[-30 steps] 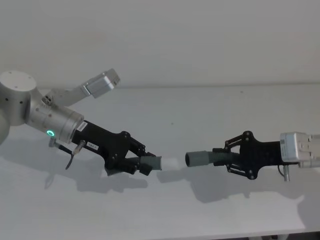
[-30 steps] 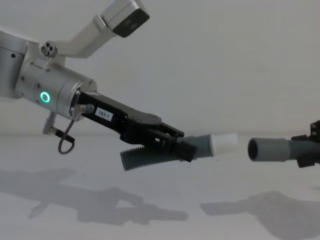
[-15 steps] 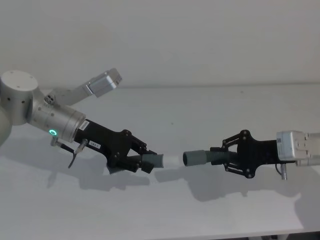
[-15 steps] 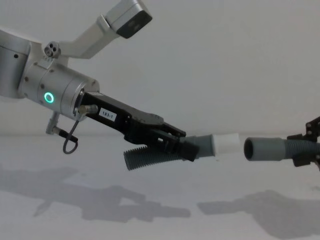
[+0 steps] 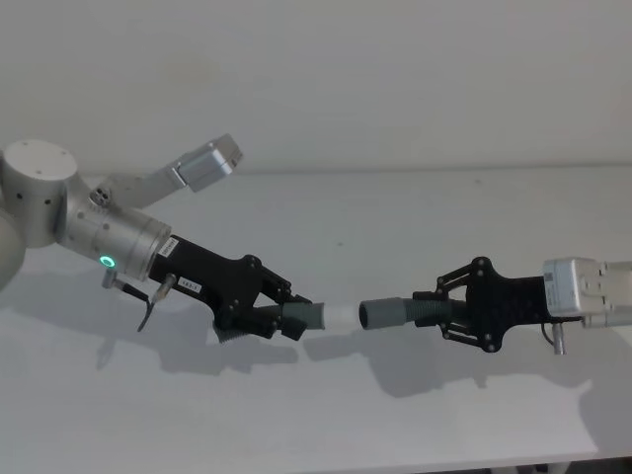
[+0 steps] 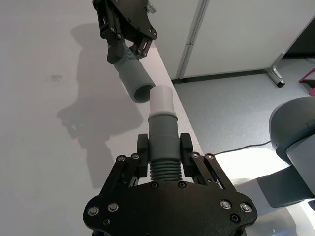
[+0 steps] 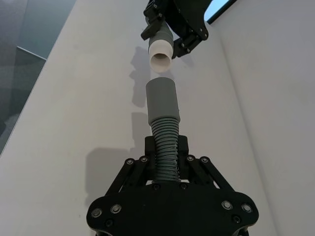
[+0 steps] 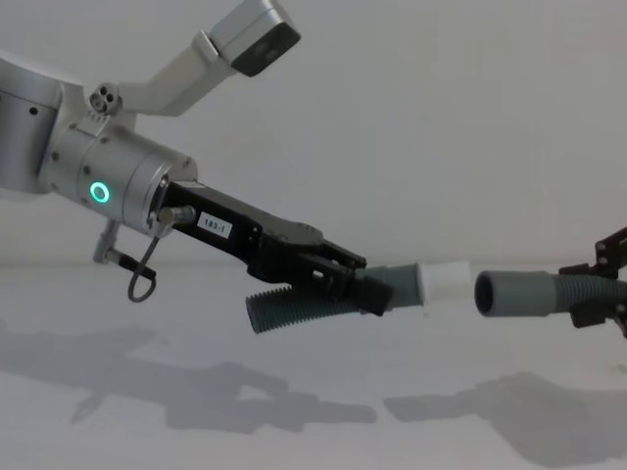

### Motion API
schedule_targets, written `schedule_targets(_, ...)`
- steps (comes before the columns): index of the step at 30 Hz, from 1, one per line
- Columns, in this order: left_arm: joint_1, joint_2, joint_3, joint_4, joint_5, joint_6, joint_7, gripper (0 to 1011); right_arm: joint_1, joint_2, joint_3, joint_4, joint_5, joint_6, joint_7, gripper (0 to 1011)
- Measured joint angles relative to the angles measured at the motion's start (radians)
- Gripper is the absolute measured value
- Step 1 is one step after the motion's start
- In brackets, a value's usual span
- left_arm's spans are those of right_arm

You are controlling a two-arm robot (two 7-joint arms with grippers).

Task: Use both hands to pick up one end of the pipe from the table, align the ends, and insert them.

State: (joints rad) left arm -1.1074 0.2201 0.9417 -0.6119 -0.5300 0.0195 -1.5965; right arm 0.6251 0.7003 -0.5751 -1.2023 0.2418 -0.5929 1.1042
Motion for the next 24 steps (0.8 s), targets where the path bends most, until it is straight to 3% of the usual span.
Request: schedule_targets(24,-0.01,-0.038,-0.003,0.064,0.009,-0.015,-0.003,353,0.004,-0.001,-0.004,0.003,0.003,-0.001,0.004,223)
